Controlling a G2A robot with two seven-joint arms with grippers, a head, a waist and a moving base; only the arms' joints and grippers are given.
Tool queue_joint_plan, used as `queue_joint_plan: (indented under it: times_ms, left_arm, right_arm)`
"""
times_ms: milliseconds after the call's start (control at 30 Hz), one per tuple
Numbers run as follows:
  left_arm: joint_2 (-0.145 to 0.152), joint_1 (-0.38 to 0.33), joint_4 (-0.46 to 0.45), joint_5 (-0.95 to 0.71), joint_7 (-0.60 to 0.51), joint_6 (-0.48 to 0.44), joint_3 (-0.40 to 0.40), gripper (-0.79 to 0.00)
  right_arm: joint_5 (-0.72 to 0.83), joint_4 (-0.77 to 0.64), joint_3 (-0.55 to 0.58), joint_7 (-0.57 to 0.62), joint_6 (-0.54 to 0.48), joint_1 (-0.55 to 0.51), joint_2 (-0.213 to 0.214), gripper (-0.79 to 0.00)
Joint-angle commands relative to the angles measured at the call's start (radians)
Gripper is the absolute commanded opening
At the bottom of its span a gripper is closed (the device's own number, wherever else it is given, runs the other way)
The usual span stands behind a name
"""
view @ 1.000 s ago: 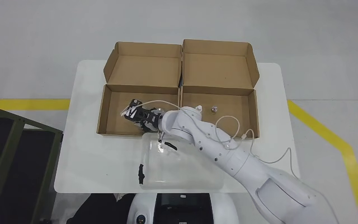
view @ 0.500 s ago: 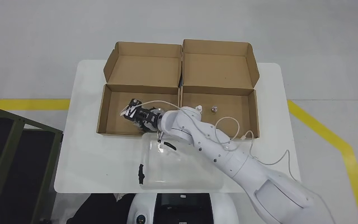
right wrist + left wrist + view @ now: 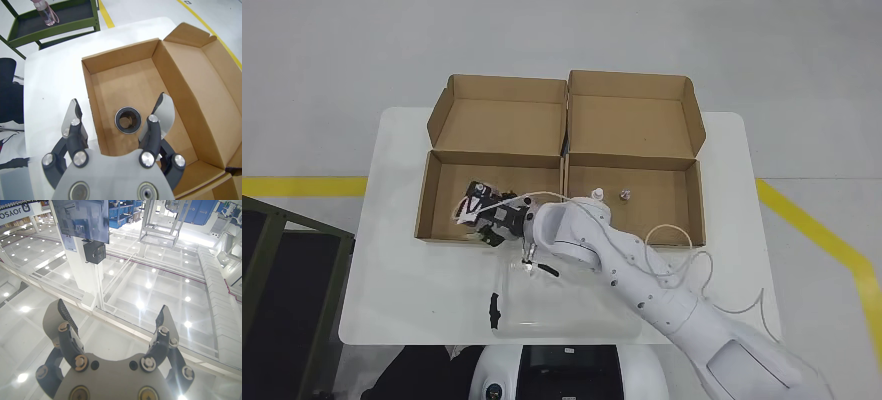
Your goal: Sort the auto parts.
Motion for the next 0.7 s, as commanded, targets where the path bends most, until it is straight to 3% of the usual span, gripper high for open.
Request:
queue_joint_plan:
  times_ms: [0, 367, 667]
  left_arm:
    - [0.0, 0.0, 0.0, 0.0, 0.0, 0.0, 0.0, 0.0]
    - [0.0, 0.0, 0.0, 0.0, 0.0, 0.0, 0.0, 0.0]
    - [0.0, 0.0, 0.0, 0.0, 0.0, 0.0, 0.0, 0.0]
  right_arm:
    - [-0.008, -0.062, 0.025, 0.007, -0.02, -0.031, 0.012, -0.083]
    - [-0.038, -0.367, 0.253, -0.011, -0.176, -0.269, 0.097, 0.0]
    - [-0.045, -0.452, 0.474, -0.155, -0.309, -0.427, 0.151, 0.0]
